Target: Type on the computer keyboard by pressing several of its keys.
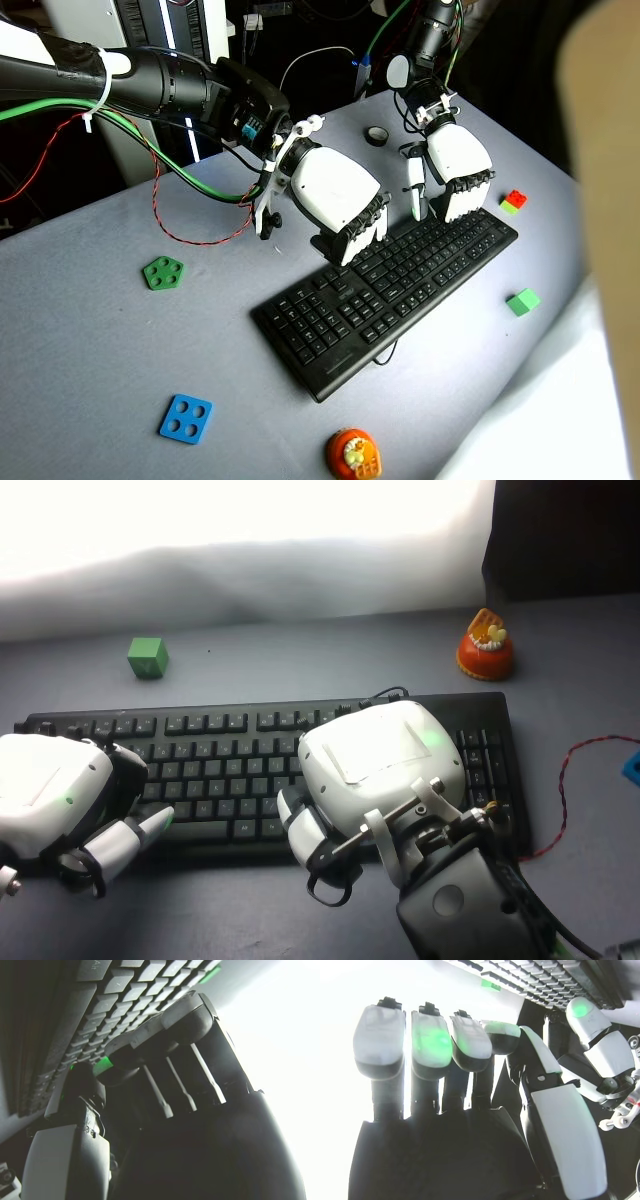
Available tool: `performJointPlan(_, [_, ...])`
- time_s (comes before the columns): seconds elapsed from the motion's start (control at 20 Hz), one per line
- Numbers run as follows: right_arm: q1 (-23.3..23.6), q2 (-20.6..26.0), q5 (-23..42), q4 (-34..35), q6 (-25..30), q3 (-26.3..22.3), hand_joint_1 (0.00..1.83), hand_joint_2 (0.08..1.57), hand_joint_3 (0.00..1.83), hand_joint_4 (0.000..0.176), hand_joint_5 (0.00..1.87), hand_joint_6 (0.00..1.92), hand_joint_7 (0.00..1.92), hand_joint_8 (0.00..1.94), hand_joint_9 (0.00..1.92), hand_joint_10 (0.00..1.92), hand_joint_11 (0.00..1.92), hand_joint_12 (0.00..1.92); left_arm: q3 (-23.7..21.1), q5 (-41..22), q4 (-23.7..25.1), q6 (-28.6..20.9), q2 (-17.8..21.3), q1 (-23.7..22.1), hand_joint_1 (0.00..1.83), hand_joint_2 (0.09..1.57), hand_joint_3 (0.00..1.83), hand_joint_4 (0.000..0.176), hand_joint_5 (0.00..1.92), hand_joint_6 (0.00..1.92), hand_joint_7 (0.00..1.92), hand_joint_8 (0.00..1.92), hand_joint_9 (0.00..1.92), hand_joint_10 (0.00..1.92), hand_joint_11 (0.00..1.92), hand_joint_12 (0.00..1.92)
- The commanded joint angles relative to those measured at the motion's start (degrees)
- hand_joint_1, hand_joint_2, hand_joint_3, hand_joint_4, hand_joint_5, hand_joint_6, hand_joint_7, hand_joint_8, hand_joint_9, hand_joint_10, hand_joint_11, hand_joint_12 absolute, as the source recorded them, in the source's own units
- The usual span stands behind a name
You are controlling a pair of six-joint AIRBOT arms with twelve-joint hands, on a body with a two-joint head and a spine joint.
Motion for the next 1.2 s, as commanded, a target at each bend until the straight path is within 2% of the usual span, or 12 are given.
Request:
performJointPlan(0.0, [0.53,-0.08,2.88,-5.07,-0.01,0.13,0.02,1.13,0.21,0.000,0.26,0.38,0.41,0.14,0.33,0.42,0.00,1.20,0.07,5.89,1.70,-0.19,0.82,-0.35,0.00,1.15,0.31,0.027,0.06,0.20,0.10,0.06,0.07,0.09,0.00,0.31])
performJointPlan(0.05, [0.58,-0.31,3.09,-5.07,-0.01,0.50,0.00,1.24,0.01,0.000,0.34,0.20,0.46,0.01,0.42,0.24,0.00,1.19,0.09,5.86,1.70,-0.23,0.99,-0.29,0.00,1.29,0.04,0.023,0.11,0.08,0.12,0.00,0.09,0.04,0.00,0.29])
performJointPlan(0.1, [0.67,-0.46,3.22,-5.07,0.05,0.78,0.00,1.24,0.00,0.000,0.36,0.16,0.46,0.00,0.44,0.20,0.00,1.19,0.18,5.80,1.71,-0.27,1.07,-0.23,0.00,1.30,0.02,0.021,0.11,0.06,0.12,0.00,0.09,0.03,0.00,0.31])
performJointPlan(0.35, [3.31,-4.09,7.07,-1.78,1.01,3.96,0.01,1.24,0.00,0.000,0.37,0.13,0.47,0.00,0.43,0.16,0.00,1.17,0.29,5.41,3.94,-1.28,1.54,1.37,0.00,1.31,0.00,0.026,0.12,0.02,0.11,0.00,0.09,0.01,0.00,0.31])
performJointPlan(0.55, [5.06,-11.02,9.35,0.89,0.09,10.81,0.00,1.23,0.00,0.000,0.37,0.10,0.43,0.00,0.42,0.12,0.00,1.10,-0.45,6.62,4.94,-1.87,1.53,5.27,0.00,1.30,0.00,0.032,0.11,0.01,0.10,0.01,0.09,0.01,0.00,0.21])
performJointPlan(0.6, [5.02,-12.49,9.51,0.89,0.01,12.28,0.03,1.23,0.00,0.000,0.38,0.10,0.44,0.00,0.42,0.12,0.00,1.12,-0.46,6.67,4.95,-1.86,1.37,6.05,0.00,1.30,0.00,0.029,0.15,0.02,0.13,0.01,0.11,0.01,0.00,0.27])
performJointPlan(0.65, [4.97,-13.84,9.75,0.89,-0.13,13.66,0.04,1.23,0.00,0.000,0.47,0.13,0.52,0.03,0.48,0.14,0.00,1.23,-0.39,6.66,4.96,-1.87,1.16,6.80,0.00,1.30,0.00,0.024,0.23,0.05,0.22,0.02,0.18,0.03,0.00,0.50])
performJointPlan(0.8, [4.71,-16.50,10.68,0.91,-1.23,14.87,0.00,1.23,0.00,0.000,0.58,0.17,0.58,0.03,0.50,0.15,0.00,1.30,0.05,6.35,5.60,-2.02,0.97,7.90,0.01,1.31,0.00,0.003,0.31,0.06,0.27,0.02,0.21,0.03,0.00,0.61])
performJointPlan(0.95, [3.88,-17.33,10.57,2.24,-1.75,14.79,0.02,1.23,0.00,0.000,0.78,0.29,0.61,0.02,0.48,0.16,0.00,1.34,0.52,6.46,5.91,-2.05,0.90,7.40,0.02,1.31,0.00,0.000,0.47,0.10,0.32,0.01,0.22,0.03,0.00,0.57])
performJointPlan(1.05, [2.81,-17.63,9.55,2.26,-0.66,15.40,0.03,1.23,0.00,0.000,0.78,0.40,0.68,0.02,0.51,0.27,0.00,1.37,0.64,6.15,5.91,-2.05,0.85,6.84,0.02,1.31,0.00,0.000,0.50,0.11,0.35,0.02,0.24,0.03,0.00,0.61])
performJointPlan(1.1, [2.43,-17.80,9.14,2.26,-0.01,15.87,0.05,1.23,0.00,0.000,0.62,0.58,0.82,0.06,0.50,0.67,0.00,1.53,0.66,6.14,5.92,-2.05,0.87,6.70,0.08,1.30,0.00,0.000,0.51,0.10,0.44,0.04,0.33,0.08,0.00,0.96])
performJointPlan(1.15, [2.15,-17.99,8.70,2.26,0.52,16.45,0.05,1.23,0.00,0.000,0.62,0.58,0.82,0.06,0.50,0.67,0.00,1.53,0.72,5.96,5.92,-2.05,0.90,6.59,0.08,1.30,0.00,0.000,0.51,0.10,0.44,0.04,0.33,0.08,0.00,0.96])
